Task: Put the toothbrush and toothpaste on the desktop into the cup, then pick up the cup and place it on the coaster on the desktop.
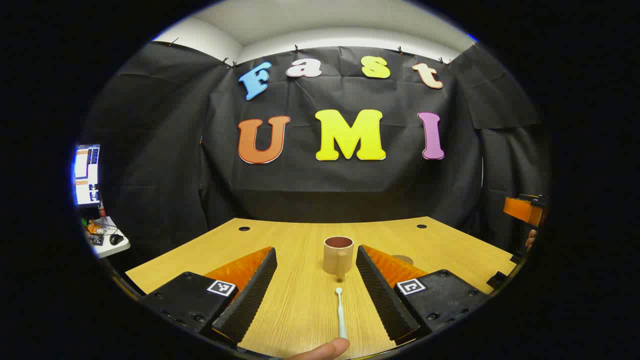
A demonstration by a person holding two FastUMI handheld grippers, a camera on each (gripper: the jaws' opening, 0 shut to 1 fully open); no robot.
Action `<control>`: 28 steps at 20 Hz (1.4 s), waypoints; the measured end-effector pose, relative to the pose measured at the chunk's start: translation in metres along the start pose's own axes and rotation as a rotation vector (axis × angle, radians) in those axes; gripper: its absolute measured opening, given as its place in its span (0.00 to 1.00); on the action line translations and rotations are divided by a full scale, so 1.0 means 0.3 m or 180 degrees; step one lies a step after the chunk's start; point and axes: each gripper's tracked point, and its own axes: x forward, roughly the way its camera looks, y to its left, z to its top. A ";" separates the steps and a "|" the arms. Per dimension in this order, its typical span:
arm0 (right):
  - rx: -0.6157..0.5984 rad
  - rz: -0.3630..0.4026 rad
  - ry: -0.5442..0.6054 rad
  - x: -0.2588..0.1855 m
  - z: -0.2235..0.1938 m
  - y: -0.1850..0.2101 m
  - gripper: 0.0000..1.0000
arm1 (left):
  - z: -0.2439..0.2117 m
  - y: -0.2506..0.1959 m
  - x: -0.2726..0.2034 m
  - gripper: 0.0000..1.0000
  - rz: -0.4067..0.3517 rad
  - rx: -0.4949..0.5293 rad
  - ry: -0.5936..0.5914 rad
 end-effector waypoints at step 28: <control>-0.0219 0.0192 0.0606 0.097 -0.307 0.132 0.95 | -0.472 -0.066 0.088 1.00 -0.0167 -0.0067 0.1342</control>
